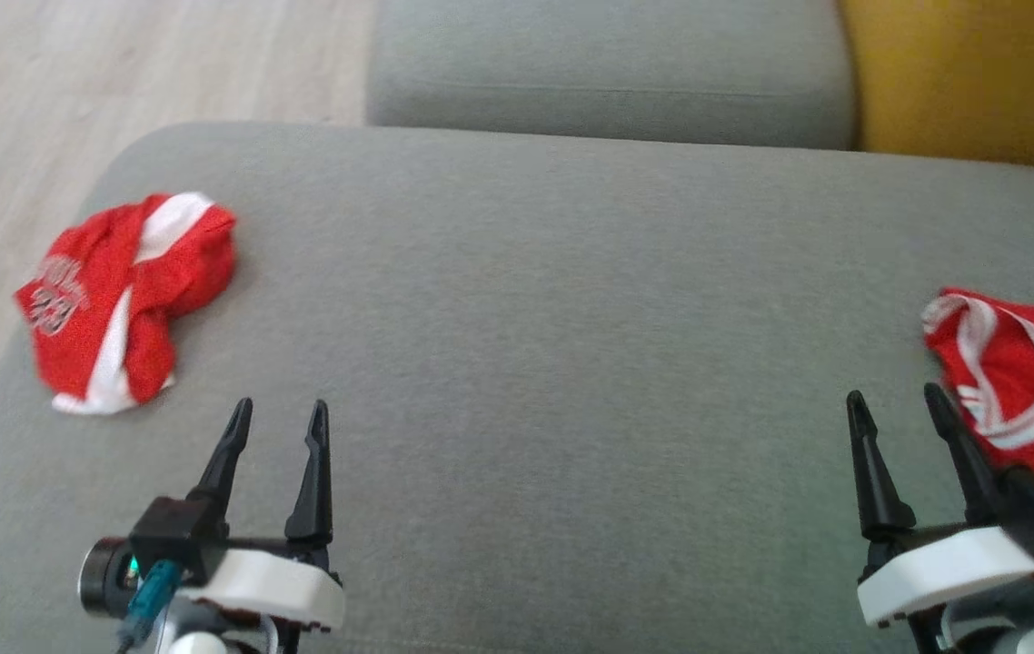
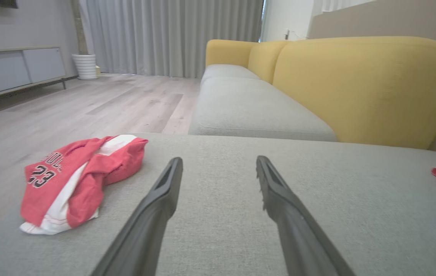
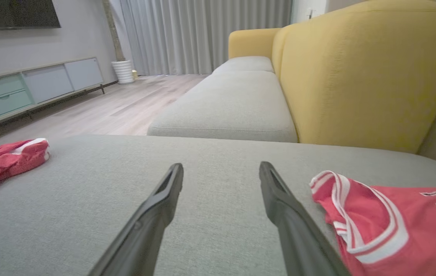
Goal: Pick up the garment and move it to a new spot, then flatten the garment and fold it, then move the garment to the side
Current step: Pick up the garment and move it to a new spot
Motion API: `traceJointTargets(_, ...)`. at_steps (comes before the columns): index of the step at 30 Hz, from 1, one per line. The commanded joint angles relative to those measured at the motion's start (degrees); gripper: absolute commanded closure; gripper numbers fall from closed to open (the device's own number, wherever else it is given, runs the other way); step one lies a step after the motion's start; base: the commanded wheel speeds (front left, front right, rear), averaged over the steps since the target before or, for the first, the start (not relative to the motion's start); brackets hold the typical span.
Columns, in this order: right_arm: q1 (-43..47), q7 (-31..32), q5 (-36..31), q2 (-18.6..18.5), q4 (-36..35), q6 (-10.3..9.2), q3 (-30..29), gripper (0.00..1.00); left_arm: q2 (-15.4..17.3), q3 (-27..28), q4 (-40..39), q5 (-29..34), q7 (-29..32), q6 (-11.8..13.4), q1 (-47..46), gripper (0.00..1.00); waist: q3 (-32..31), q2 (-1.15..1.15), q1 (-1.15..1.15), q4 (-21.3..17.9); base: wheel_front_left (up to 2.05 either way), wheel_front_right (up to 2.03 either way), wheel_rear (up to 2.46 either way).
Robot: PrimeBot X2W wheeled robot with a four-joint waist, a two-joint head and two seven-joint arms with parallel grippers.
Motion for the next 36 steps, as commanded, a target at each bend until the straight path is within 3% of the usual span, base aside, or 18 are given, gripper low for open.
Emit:
traceJointTargets(1,-1.4,0.2,-0.4,-0.3,-2.5,-0.05,1.2,0.0,0.2,2.0,-1.5,-0.3,-0.6,0.0,-3.1,0.0,0.5,0.0,0.0,3.3,0.0,0.0,0.0)
traceJointTargets(9,-1.9,1.3,-1.3,-0.3,-3.6,-0.05,3.3,0.0,0.5,2.6,-0.8,-0.2,-1.2,-0.1,-3.7,0.0,0.6,0.0,0.0,11.0,0.0,0.0,0.0)
traceJointTargets(16,-2.2,1.7,-1.4,-0.3,-3.9,-0.05,4.6,0.0,0.9,3.9,-0.8,-0.3,-1.4,0.1,-3.3,0.0,0.5,0.0,0.0,14.2,0.0,0.0,0.0)
traceJointTargets(28,-4.2,2.6,-2.7,-0.3,-4.8,-0.05,4.9,0.0,0.3,6.0,-1.2,-0.9,-1.4,-0.3,-5.5,0.0,3.5,0.0,0.0,14.0,0.0,0.0,0.0)
traceJointTargets(36,-8.8,5.5,-4.2,-1.9,-8.1,-0.05,5.2,0.0,-0.6,11.8,8.7,-4.1,-1.4,-1.0,-18.3,0.0,14.0,0.0,0.0,11.2,0.0,0.0,0.0)
